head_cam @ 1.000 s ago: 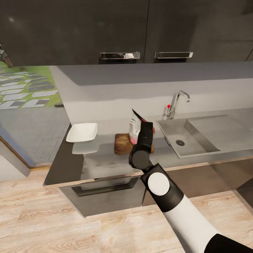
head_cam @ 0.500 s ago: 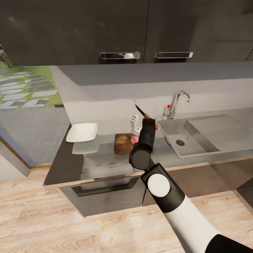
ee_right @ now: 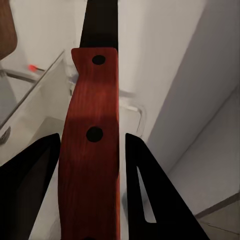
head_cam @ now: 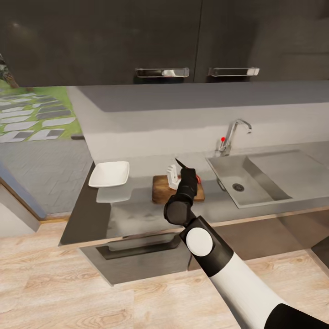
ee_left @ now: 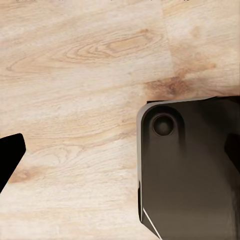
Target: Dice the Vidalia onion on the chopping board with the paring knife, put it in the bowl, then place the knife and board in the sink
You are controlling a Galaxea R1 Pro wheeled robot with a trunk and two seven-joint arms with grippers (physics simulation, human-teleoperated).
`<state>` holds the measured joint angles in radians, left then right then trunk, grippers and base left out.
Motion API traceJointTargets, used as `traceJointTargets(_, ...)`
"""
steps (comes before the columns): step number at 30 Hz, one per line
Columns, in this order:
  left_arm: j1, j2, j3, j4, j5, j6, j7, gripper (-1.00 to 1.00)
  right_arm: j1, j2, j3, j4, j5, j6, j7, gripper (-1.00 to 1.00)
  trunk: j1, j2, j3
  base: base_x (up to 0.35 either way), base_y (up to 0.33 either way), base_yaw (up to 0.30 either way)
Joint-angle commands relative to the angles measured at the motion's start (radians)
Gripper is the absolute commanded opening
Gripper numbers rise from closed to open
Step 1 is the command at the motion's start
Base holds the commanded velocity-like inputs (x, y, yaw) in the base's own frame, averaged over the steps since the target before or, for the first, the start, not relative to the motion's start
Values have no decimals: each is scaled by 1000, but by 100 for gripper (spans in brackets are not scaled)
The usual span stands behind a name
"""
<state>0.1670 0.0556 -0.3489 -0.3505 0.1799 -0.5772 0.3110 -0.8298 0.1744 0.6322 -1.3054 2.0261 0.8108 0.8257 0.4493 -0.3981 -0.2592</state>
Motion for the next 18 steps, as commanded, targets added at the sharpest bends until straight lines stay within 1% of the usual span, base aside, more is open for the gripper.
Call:
traceJointTargets(1, 0, 1, -9, -2, 9, -1, 5, 100, -1, 0, 2, 1, 9, 4, 11, -100, 1, -2, -2, 44, 54, 0)
traceJointTargets(8, 0, 1, -9, -2, 9, -1, 5, 100, -2, 0, 3, 1, 7, 35, 17, -100, 1, -2, -6, 12, 15, 0)
traceJointTargets(18, 0, 1, -9, -2, 9, -1, 5, 100, 0, 0, 3, 2, 8, 43, 18, -100, 1, -2, -21, 0, 1, 0)
